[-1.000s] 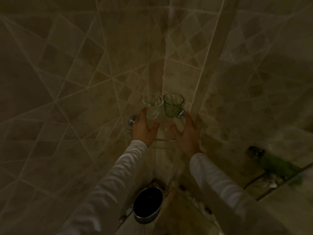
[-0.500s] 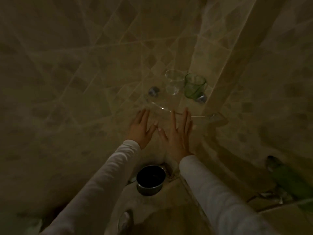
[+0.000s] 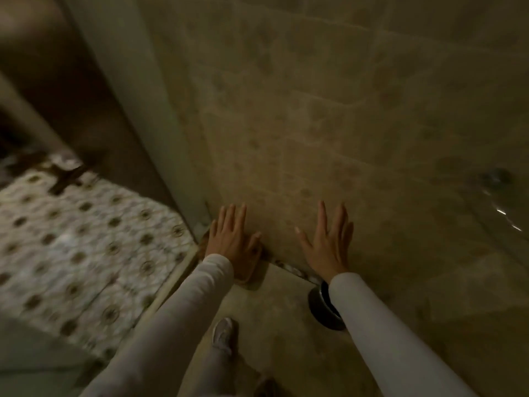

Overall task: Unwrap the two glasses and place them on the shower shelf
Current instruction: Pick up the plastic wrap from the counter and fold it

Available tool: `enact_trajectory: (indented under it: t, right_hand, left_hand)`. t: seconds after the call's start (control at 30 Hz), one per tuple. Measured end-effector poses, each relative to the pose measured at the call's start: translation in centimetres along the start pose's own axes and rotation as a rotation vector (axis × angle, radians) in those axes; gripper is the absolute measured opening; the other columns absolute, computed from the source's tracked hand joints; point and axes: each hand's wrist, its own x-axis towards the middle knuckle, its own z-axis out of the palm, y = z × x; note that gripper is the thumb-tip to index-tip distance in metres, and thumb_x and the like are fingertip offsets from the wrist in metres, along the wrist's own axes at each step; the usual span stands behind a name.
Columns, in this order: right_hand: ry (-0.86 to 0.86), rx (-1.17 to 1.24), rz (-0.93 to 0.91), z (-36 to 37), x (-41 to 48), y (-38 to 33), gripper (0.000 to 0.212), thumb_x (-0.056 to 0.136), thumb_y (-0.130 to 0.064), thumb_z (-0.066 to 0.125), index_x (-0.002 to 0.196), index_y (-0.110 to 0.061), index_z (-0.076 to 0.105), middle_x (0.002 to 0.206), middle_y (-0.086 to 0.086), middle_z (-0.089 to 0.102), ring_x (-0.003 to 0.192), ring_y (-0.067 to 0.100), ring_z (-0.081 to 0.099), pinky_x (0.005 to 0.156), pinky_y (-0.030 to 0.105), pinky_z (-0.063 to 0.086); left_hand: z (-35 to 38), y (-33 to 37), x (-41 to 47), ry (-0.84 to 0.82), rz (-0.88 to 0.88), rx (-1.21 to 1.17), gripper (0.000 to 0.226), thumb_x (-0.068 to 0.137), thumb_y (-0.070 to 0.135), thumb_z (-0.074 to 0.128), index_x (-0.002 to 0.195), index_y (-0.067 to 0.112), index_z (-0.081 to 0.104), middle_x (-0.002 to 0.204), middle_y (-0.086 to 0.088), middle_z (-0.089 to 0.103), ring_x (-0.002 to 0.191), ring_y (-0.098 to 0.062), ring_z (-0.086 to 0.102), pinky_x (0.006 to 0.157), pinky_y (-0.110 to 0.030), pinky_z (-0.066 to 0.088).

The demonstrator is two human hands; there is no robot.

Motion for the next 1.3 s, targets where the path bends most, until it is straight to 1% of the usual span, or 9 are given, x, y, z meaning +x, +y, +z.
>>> enact_trajectory:
  t: [0.07,0.17,0.37,0.47,0.6,0.77,0.83,0.97,1.3]
  right_hand:
    - [-0.065,-0.002,-0.089,2.1,1.0,-3.3,0.088,0.097,-0.066,0.042,0.164,-0.025,0.001,0.167,0.025,-0.011,0.155,0.04,-0.004,0.124,0.059,0.002]
    - [-0.146,-0.019,-0.231,5.8,2.4,-9.3,0.087,0.097,-0.067,0.039,0.163,-0.027,-0.001,0.167,0.024,-0.009,0.155,0.039,-0.002,0.123,0.06,0.002]
    - [-0.284,-0.057,-0.489,12.9,4.6,-22.5,0.088,0.095,-0.072,0.036,0.162,-0.033,-0.006,0.169,0.019,-0.01,0.156,0.037,-0.005,0.124,0.058,-0.008]
    - [-0.361,-0.066,-0.611,16.6,5.5,-29.8,0.087,0.095,-0.074,0.033,0.162,-0.035,-0.008,0.169,0.017,-0.013,0.156,0.034,-0.01,0.121,0.055,-0.017]
    - [-0.415,-0.068,-0.748,20.8,7.0,-39.3,0.087,0.095,-0.073,0.035,0.163,-0.032,-0.001,0.17,0.019,-0.006,0.156,0.033,-0.009,0.124,0.057,-0.012]
    - [-0.438,-0.052,-0.836,24.2,8.5,-50.0,0.086,0.096,-0.07,0.039,0.162,-0.03,0.003,0.169,0.021,0.0,0.156,0.037,-0.001,0.124,0.061,-0.003]
    - [-0.438,-0.043,-0.866,25.4,9.3,-53.8,0.085,0.096,-0.07,0.038,0.162,-0.028,0.006,0.169,0.022,0.003,0.156,0.037,0.0,0.124,0.061,-0.003]
    - [-0.469,-0.033,-0.905,27.0,10.4,-58.7,0.084,0.097,-0.069,0.037,0.163,-0.028,0.004,0.169,0.021,0.002,0.157,0.035,-0.002,0.124,0.059,-0.009]
    - [-0.486,-0.057,-1.021,31.9,17.4,-68.3,0.085,0.095,-0.073,0.034,0.162,-0.03,0.003,0.17,0.019,0.002,0.157,0.034,-0.004,0.123,0.06,-0.01]
  left_hand:
    - [-1.5,-4.3,-0.9,0.012,-0.106,0.001,0.081,0.092,0.068,0.03,0.156,0.027,0.004,0.166,-0.005,0.007,0.152,-0.028,0.001,0.12,-0.052,0.013]
    - [-3.9,-11.0,-2.5,0.063,-0.276,0.048,0.08,0.093,0.066,0.032,0.156,0.024,0.006,0.165,-0.007,0.006,0.151,-0.029,0.001,0.12,-0.051,0.013]
    - [-7.6,-23.4,-5.1,0.122,-0.568,0.072,0.08,0.093,0.068,0.028,0.156,0.025,0.004,0.166,-0.005,0.001,0.151,-0.028,-0.002,0.12,-0.052,0.011]
    - [-9.4,-29.5,-5.6,0.147,-0.686,0.067,0.082,0.092,0.07,0.028,0.156,0.025,0.003,0.166,-0.005,0.001,0.151,-0.029,-0.002,0.12,-0.052,0.011]
    - [-12.0,-37.1,-5.7,0.201,-0.812,0.035,0.083,0.092,0.069,0.031,0.156,0.026,0.003,0.166,-0.005,0.0,0.151,-0.029,-0.003,0.12,-0.052,0.011]
    - [-16.0,-45.1,-4.7,0.256,-0.903,0.013,0.083,0.091,0.069,0.034,0.156,0.025,0.008,0.166,-0.005,0.004,0.151,-0.03,0.0,0.119,-0.053,0.013]
    - [-17.8,-47.9,-4.0,0.29,-0.926,0.011,0.082,0.091,0.068,0.036,0.156,0.025,0.011,0.165,-0.006,0.007,0.151,-0.031,0.001,0.119,-0.053,0.013]
    - [-19.8,-51.5,-2.7,0.325,-0.943,-0.007,0.082,0.091,0.065,0.041,0.156,0.026,0.011,0.165,-0.008,0.008,0.151,-0.032,0.001,0.119,-0.054,0.012]
    - [-22.6,-57.8,4.5,0.358,-1.008,-0.018,0.083,0.09,0.069,0.038,0.156,0.026,0.011,0.165,-0.006,0.007,0.151,-0.032,0.001,0.12,-0.055,0.011]
